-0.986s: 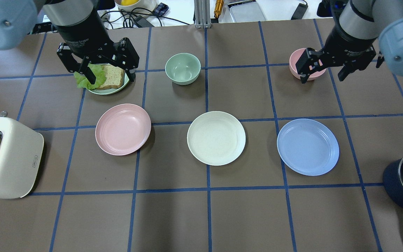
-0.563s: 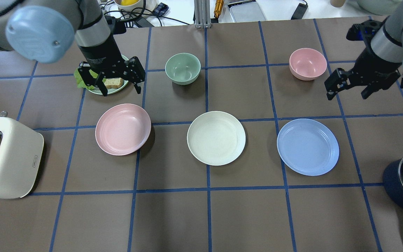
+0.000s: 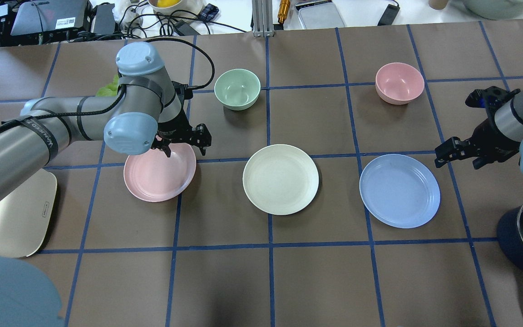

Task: Stack three plates with pink and blue
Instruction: 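Grasp the pink plate rim with the left gripper while the right grasps the blue plate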

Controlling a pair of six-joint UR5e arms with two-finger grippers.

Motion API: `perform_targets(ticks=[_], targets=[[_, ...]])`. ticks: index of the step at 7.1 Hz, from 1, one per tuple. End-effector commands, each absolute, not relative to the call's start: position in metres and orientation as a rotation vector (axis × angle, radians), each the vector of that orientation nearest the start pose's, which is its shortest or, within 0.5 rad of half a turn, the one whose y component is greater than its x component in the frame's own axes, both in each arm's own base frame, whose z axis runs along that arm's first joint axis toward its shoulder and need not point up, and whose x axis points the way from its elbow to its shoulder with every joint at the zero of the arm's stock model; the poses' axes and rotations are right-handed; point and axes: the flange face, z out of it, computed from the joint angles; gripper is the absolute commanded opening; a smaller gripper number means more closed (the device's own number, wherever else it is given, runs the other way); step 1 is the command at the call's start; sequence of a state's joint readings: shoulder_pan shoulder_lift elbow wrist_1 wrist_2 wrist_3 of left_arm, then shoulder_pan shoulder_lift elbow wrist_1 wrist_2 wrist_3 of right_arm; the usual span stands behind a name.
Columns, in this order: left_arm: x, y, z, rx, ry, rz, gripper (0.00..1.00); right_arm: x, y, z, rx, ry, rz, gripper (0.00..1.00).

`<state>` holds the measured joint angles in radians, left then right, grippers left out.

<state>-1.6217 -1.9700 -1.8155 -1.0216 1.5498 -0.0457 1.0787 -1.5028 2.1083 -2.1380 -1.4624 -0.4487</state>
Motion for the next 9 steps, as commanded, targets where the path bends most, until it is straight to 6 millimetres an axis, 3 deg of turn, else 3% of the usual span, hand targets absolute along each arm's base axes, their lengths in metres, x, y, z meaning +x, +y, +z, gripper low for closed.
perform_targets(ticks=[1, 3, 5, 7, 8, 9], targets=[[-0.172, -0.561, 0.182, 0.034, 3.127, 0.136, 0.83, -0.094, -0.46, 0.218, 0.104, 2.991, 0.009, 1.0], [-0.184, -0.557, 0.179, 0.082, 3.11, 0.136, 0.04, -0.084, -0.458, 0.202, 0.11, 2.911, 0.008, 1.0], [-0.186, -0.558, 0.183, 0.075, 3.109, 0.124, 0.0, -0.079, -0.451, 0.183, 0.107, 2.91, -0.042, 1.0], [-0.186, -0.557, 0.2, 0.078, 3.101, 0.079, 0.0, -0.077, -0.45, 0.182, 0.107, 2.904, -0.045, 0.99], [-0.183, -0.558, 0.191, 0.081, 3.062, 0.095, 0.0, -0.078, -0.45, 0.181, 0.109, 2.906, -0.04, 0.95], [-0.19, -0.559, 0.204, 0.075, 3.08, 0.059, 0.0, -0.078, -0.449, 0.179, 0.11, 2.908, -0.026, 0.86]])
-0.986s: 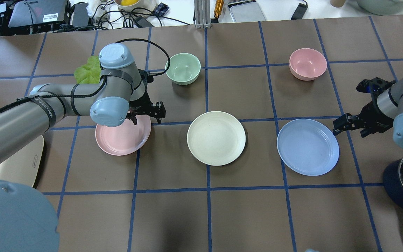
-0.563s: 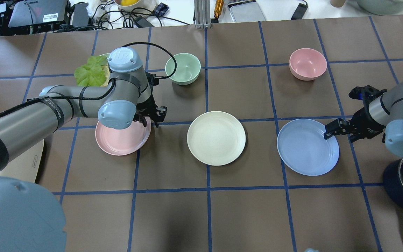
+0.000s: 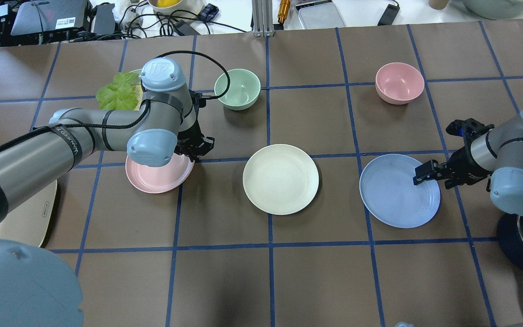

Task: Stack three plates with pink and blue
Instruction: 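Grasp the pink plate rim with the left gripper while the right grasps the blue plate, then carry the pink plate onto the cream plate with the left gripper and release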

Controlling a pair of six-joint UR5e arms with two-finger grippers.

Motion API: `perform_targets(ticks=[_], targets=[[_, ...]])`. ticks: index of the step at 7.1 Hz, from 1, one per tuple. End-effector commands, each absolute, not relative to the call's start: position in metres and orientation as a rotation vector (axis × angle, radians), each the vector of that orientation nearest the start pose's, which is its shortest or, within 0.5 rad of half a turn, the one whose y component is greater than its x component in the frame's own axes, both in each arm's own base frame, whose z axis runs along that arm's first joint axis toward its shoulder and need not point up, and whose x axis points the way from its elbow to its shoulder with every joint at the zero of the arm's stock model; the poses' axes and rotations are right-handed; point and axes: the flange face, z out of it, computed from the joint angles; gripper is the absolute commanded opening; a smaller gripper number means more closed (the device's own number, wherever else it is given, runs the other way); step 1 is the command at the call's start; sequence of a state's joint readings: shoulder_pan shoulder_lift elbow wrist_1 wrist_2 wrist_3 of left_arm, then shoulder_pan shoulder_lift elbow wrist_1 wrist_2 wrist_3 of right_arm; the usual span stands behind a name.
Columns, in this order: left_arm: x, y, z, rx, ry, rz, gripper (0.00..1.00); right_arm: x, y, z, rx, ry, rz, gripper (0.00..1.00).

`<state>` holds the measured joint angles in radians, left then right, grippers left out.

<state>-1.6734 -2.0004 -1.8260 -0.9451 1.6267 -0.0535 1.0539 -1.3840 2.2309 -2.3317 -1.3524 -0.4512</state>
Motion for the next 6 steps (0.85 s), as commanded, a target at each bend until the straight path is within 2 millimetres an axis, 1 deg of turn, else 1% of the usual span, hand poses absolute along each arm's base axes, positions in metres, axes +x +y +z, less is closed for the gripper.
perform_targets(ticks=[1, 2, 3, 4, 5, 6], targets=[[-0.225, -0.554, 0.232, 0.031, 3.096, -0.011, 0.0, -0.079, -0.449, 0.178, 0.106, 2.908, -0.025, 0.63], [-0.273, -0.545, 0.264, -0.03, 3.094, -0.088, 0.0, -0.078, -0.449, 0.178, 0.113, 2.905, -0.022, 0.4], [-0.301, -0.548, 0.281, -0.087, 3.087, -0.031, 0.0, -0.079, -0.45, 0.18, 0.117, 2.906, -0.032, 0.33], [-0.346, -0.542, 0.306, -0.17, 3.091, -0.016, 0.0, -0.079, -0.45, 0.182, 0.127, 2.909, -0.031, 0.22], [-0.404, -0.514, 0.324, -0.117, 3.078, -0.001, 0.0, -0.078, -0.449, 0.179, 0.129, 2.901, -0.017, 0.09], [-0.447, -0.494, 0.319, -0.173, 3.079, -0.017, 0.0, -0.079, -0.45, 0.184, 0.128, 2.906, -0.031, 0.07]])
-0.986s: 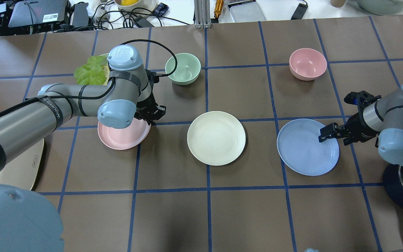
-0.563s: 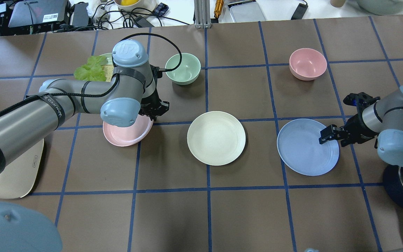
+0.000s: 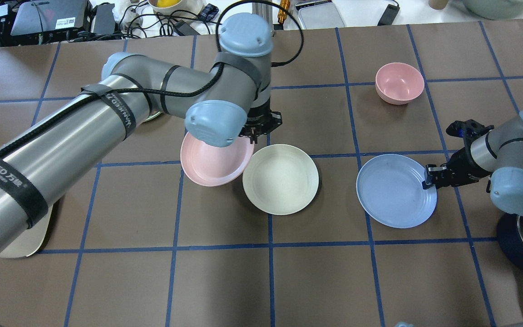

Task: Stack three plates with pink and blue
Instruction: 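Carry the pink plate onto the cream plate with the left gripper and release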

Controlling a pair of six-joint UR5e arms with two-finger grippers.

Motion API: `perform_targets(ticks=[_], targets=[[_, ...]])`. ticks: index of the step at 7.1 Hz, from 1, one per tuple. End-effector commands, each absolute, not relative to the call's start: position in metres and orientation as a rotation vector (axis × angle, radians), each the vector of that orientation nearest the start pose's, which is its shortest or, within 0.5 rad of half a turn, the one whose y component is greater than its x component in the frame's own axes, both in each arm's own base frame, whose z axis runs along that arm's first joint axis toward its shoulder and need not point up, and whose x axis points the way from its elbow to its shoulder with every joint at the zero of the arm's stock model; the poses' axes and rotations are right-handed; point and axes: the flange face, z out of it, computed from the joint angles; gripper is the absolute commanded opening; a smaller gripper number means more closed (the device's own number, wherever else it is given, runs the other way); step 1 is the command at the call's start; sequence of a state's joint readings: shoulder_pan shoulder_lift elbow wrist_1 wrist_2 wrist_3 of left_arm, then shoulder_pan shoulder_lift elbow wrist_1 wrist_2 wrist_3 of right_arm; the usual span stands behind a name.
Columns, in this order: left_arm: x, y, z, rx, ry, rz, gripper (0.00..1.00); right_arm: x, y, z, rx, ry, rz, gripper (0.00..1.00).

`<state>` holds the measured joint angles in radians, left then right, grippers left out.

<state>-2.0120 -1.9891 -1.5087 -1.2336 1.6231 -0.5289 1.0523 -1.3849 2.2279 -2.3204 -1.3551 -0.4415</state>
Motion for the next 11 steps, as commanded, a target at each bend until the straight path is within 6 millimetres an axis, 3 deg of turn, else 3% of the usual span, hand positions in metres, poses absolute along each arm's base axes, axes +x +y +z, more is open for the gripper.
perform_targets(ticks=[1, 2, 5, 7, 8, 9, 10, 11], targets=[[-0.462, -0.491, 0.302, -0.197, 3.076, -0.014, 0.0, -0.081, -0.454, 0.188, 0.129, 2.912, -0.043, 0.0], [-0.475, -0.5, 0.285, -0.244, 3.103, -0.077, 0.0, -0.085, -0.46, 0.195, 0.13, 2.909, -0.026, 0.0], [-0.491, -0.503, 0.246, -0.234, 3.087, -0.026, 0.0, -0.11, -0.504, 0.266, 0.133, 2.896, 0.036, 0.0], [-0.491, -0.499, 0.237, -0.216, 3.075, 0.009, 0.99, -0.111, -0.509, 0.277, 0.133, 2.9, 0.037, 0.0], [-0.492, -0.498, 0.243, -0.223, 3.093, 0.018, 1.0, -0.11, -0.509, 0.278, 0.131, 2.898, 0.041, 0.0], [-0.48, -0.501, 0.269, -0.233, 3.102, 0.062, 1.0, -0.109, -0.512, 0.286, 0.129, 2.895, 0.047, 0.0], [-0.452, -0.519, 0.293, -0.2, 3.099, 0.061, 1.0, -0.106, -0.517, 0.301, 0.235, 2.874, 0.076, 0.0], [-0.409, -0.542, 0.32, -0.156, 3.093, 0.084, 1.0, -0.084, -0.52, 0.305, 0.225, 2.876, 0.086, 0.0]])
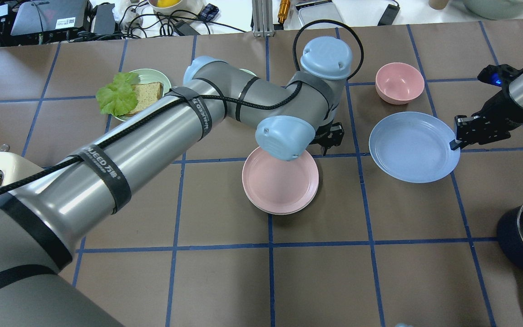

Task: Stack three plates with pink and blue
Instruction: 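Carry the pink plate onto the cream plate with the left gripper and release, then carry the blue plate onto the pink plate with the right gripper while the left withdraws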

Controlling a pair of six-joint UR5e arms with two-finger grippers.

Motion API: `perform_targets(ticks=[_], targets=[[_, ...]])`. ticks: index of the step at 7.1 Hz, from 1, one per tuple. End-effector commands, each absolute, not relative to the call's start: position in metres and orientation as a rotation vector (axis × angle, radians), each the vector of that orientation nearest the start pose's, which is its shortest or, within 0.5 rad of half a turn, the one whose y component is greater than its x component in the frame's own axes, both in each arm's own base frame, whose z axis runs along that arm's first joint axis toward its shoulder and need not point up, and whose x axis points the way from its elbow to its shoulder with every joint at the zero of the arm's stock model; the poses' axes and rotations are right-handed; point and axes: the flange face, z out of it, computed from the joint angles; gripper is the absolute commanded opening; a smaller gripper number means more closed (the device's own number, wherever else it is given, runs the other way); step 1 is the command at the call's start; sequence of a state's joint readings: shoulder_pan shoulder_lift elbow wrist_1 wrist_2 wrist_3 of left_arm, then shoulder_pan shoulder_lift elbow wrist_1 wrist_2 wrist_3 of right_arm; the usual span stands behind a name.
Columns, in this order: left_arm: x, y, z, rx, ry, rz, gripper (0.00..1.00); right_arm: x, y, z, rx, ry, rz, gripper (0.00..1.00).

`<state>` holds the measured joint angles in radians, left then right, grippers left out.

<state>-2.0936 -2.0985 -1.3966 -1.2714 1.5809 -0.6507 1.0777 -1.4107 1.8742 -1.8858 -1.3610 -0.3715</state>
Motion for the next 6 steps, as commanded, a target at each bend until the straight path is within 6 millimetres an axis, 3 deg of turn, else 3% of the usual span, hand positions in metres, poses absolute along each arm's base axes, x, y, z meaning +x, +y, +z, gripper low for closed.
perform_targets(ticks=[1, 2, 3, 4, 6], targets=[[-0.371, -0.56, 0.355, -0.225, 3.1, 0.055, 1.0, -0.055, -0.516, 0.305, 0.236, 2.875, 0.106, 0.0], [-0.327, -0.575, 0.391, -0.203, 3.112, 0.068, 1.0, -0.012, -0.51, 0.299, 0.281, 2.876, 0.144, 0.0], [-0.276, -0.577, 0.414, -0.143, 3.103, 0.156, 1.0, 0.017, -0.511, 0.294, 0.265, 2.881, 0.142, 0.0], [-0.242, -0.576, 0.444, -0.152, 3.129, 0.117, 1.0, 0.049, -0.5, 0.284, 0.338, 2.878, 0.173, 0.0], [-0.215, -0.56, 0.489, -0.147, 3.15, 0.004, 1.0, 0.125, -0.484, 0.268, 0.425, 2.897, -0.032, 0.0]])
